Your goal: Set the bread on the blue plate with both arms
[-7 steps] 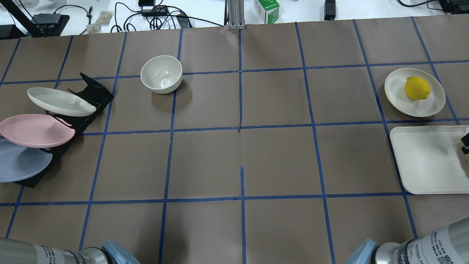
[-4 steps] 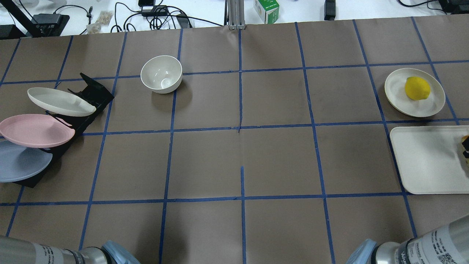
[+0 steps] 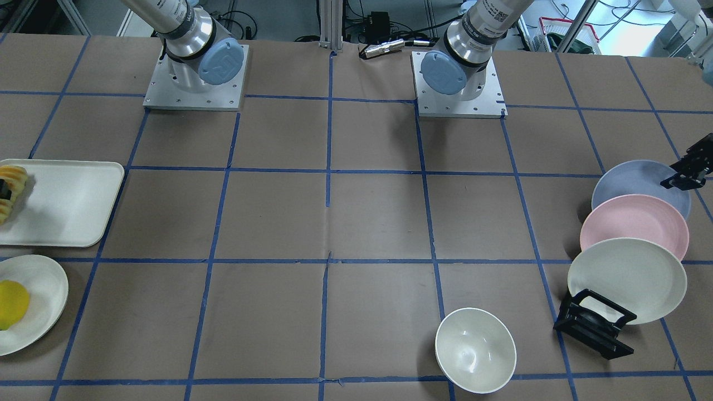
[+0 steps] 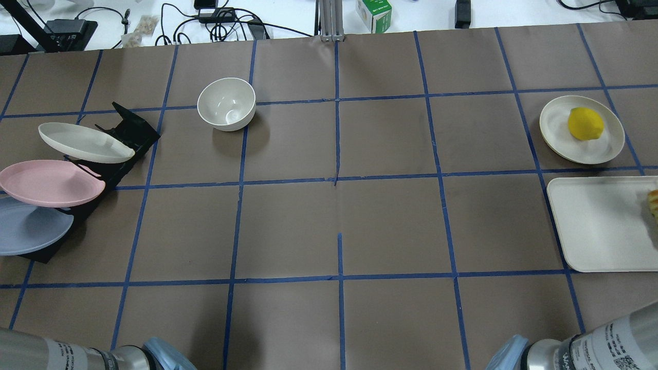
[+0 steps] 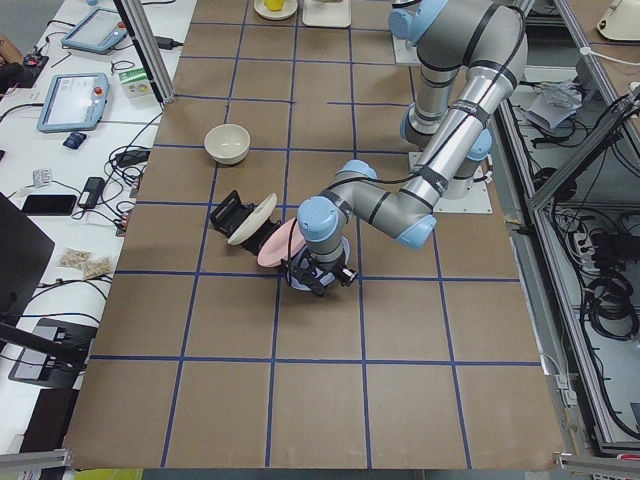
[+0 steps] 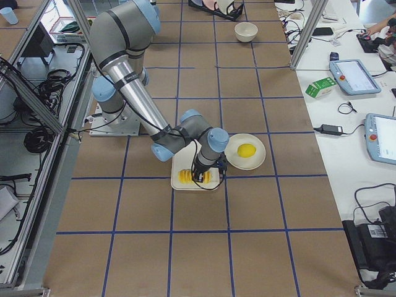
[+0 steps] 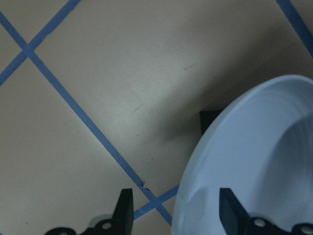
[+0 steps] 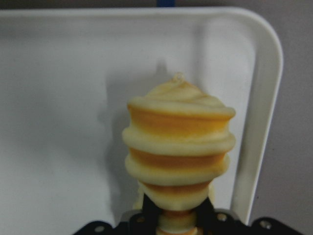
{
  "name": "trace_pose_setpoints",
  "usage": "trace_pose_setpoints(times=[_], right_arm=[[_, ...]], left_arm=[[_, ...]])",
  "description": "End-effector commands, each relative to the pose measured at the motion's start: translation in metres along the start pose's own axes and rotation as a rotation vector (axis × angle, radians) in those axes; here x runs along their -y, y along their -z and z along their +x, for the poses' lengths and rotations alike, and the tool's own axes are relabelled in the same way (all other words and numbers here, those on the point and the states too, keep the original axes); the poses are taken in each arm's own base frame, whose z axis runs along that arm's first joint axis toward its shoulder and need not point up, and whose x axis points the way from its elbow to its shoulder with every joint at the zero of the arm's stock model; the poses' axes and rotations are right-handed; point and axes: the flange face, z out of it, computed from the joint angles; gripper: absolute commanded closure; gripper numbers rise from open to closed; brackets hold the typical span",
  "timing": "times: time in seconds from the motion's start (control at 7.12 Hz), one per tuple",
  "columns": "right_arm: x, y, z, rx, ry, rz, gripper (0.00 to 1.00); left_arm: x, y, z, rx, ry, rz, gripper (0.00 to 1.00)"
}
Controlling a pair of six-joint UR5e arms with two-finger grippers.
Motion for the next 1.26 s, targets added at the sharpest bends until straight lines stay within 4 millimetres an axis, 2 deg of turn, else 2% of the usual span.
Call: trace_pose_setpoints(times=[0.0,0.14,0.28,0.42,0.56,0.84,0.98,1.12], right_arm=[[-0.002,0.030,0.000,-0.009,0.005,0.012,1.00],[-0.006,0.059,-0.001,0.014,0.006,0.008,1.00],[-0.001,0.088,-0.008,0.002,0.031,0.015,1.00],[0.010,0.112,-0.024,-0.012,0.070,0.020,1.00],[0.008,0.138,-0.034,-0.020,0.080,0.046,1.00],[0.011,0.184,-0.116,0.052,0.070,0.087,1.00],[0.002,0.210,-0.154,0.052,0.059,0.098,1.00],[-0.009,0.232,-0.187,0.042,0.036,0.114,1.00]], left_arm=[[0.000,0.002,0.000,-0.001,0.000,0.002,0.92],[0.000,0.004,0.000,-0.001,-0.003,0.005,0.96],[-0.004,0.013,-0.002,-0.001,-0.004,0.016,0.98],[-0.004,0.018,-0.002,0.000,-0.011,0.023,1.00],[-0.004,0.018,-0.002,-0.001,-0.011,0.022,1.00],[-0.010,0.027,-0.004,0.013,-0.014,0.023,1.00],[-0.017,0.040,-0.010,0.020,-0.011,0.015,1.00],[-0.020,0.061,-0.019,0.063,-0.002,0.033,1.00]])
